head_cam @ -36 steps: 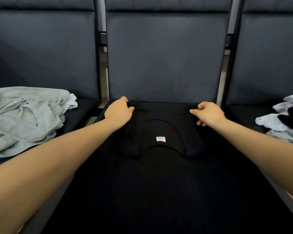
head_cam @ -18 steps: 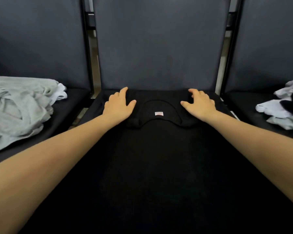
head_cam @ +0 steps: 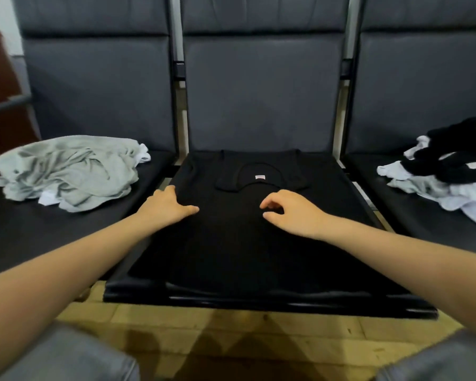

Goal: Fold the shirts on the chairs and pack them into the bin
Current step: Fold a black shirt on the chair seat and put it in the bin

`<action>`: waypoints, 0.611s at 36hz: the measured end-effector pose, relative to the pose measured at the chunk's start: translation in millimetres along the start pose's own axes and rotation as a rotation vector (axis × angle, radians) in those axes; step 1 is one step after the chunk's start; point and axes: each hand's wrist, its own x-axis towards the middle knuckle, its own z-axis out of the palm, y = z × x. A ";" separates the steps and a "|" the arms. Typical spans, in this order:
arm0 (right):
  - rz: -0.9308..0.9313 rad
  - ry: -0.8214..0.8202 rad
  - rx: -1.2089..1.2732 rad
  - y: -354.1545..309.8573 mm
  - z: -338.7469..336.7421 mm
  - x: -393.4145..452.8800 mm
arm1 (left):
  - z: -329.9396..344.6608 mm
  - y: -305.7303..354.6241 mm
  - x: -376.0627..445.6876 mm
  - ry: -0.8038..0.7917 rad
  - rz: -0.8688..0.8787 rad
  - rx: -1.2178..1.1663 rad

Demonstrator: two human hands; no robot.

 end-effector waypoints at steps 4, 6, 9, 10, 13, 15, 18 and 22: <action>-0.103 -0.154 -0.047 -18.2 3.4 -33.5 | -3.2 -7.9 -27.3 -0.040 0.002 0.063; -0.132 -0.215 -0.076 -23.5 4.1 -47.1 | -4.0 -8.1 -34.2 -0.054 -0.026 -0.008; -0.162 -0.247 -0.122 -28.1 5.7 -64.2 | -7.5 -7.4 -45.6 -0.042 -0.084 -0.185; -0.167 -0.244 -0.128 -28.3 6.2 -67.1 | -7.7 -7.3 -47.3 -0.027 -0.084 -0.241; -0.170 -0.203 -0.122 -28.3 8.2 -71.4 | -7.3 -5.9 -52.8 0.033 -0.078 -0.471; -0.174 -0.165 -0.130 -28.9 10.9 -73.5 | -7.2 -8.0 -52.8 0.029 -0.119 -0.616; -0.192 -0.123 -0.161 -28.2 15.8 -77.2 | -9.2 -18.9 -47.5 0.046 -0.131 -0.569; -0.205 -0.092 -0.174 -27.7 18.4 -78.1 | -20.0 -42.5 -47.4 0.088 -0.055 -0.130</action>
